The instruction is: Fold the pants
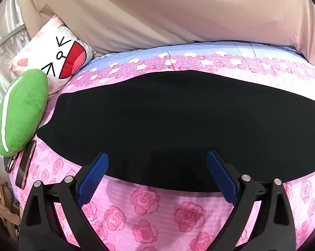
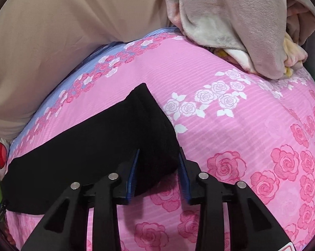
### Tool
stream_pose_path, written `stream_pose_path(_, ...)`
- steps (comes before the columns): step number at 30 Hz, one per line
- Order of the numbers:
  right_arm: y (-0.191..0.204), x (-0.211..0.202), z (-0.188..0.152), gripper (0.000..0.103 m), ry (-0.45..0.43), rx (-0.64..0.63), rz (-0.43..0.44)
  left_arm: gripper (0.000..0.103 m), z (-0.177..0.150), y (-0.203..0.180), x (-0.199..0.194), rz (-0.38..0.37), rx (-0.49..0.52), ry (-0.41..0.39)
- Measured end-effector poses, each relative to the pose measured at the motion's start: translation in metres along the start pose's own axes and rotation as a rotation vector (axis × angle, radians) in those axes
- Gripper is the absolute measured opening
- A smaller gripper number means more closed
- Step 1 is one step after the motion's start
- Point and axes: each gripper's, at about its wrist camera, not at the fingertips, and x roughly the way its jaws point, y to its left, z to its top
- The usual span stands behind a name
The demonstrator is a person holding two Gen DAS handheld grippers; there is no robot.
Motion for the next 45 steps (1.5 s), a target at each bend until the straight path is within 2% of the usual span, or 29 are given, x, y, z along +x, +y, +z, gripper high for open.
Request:
stream_pose_path(3, 0.001, -0.004, -0.001, 0.021, -0.009, 0.016, 0.019, 0.093, -0.001, 0.007, -0.001, -0.007, -0.005, -0.002)
stream_pose_path(7, 0.010, -0.016, 0.001, 0.020, -0.039, 0.019, 0.018, 0.093, -0.003, 0.016, 0.000, -0.013, -0.018, -0.004)
stream_pose_path(17, 0.074, -0.055, 0.008, 0.020, -0.123, -0.081, 0.053, 0.093, -0.007, 0.043, 0.001, -0.029, -0.056, -0.010)
stream_pose_path(20, 0.086, -0.056, 0.009, 0.020, -0.132, -0.110, 0.026, 0.093, -0.009, 0.051, 0.002, -0.029, -0.072, -0.007)
stream_pose_path(22, 0.082, -0.053, 0.009, 0.020, -0.129, -0.103, 0.006, 0.093, -0.011, 0.056, 0.002, -0.026, -0.078, -0.006)
stream_pose_path(25, 0.055, -0.043, 0.006, 0.021, -0.102, -0.047, -0.020, 0.093, -0.012, 0.062, 0.003, -0.012, -0.084, 0.000)
stream_pose_path(28, 0.018, -0.027, 0.002, 0.031, -0.062, 0.024, -0.046, 0.093, -0.013, 0.065, 0.006, -0.002, -0.093, 0.009)
stream_pose_path(29, 0.010, -0.024, 0.000, 0.038, -0.055, 0.040, -0.041, 0.093, -0.014, 0.065, 0.007, 0.000, -0.093, 0.012)
stream_pose_path(30, 0.003, -0.021, -0.002, 0.050, -0.047, 0.060, -0.033, 0.093, -0.014, 0.063, 0.007, 0.003, -0.090, 0.015)
stream_pose_path(32, -0.008, -0.015, -0.004, 0.062, -0.021, 0.089, -0.010, 0.093, -0.014, 0.059, 0.006, 0.008, -0.081, 0.016)
stream_pose_path(37, -0.012, -0.010, -0.006, 0.065, -0.042, 0.094, -0.016, 0.093, -0.013, 0.046, 0.002, 0.014, -0.050, 0.016)
stream_pose_path(38, -0.010, -0.009, -0.004, 0.055, -0.052, 0.088, -0.010, 0.093, -0.013, 0.043, 0.002, 0.014, -0.046, 0.015)
stream_pose_path(39, -0.008, -0.008, -0.002, 0.024, -0.053, 0.077, -0.007, 0.093, -0.013, 0.041, 0.001, 0.012, -0.042, 0.015)
stream_pose_path(42, 0.007, -0.011, 0.006, 0.019, -0.060, 0.066, 0.018, 0.093, -0.013, 0.038, -0.001, 0.003, -0.035, 0.012)
stream_pose_path(45, 0.048, -0.034, 0.015, 0.019, -0.109, 0.016, 0.117, 0.093, -0.014, 0.041, -0.003, -0.015, -0.040, 0.003)
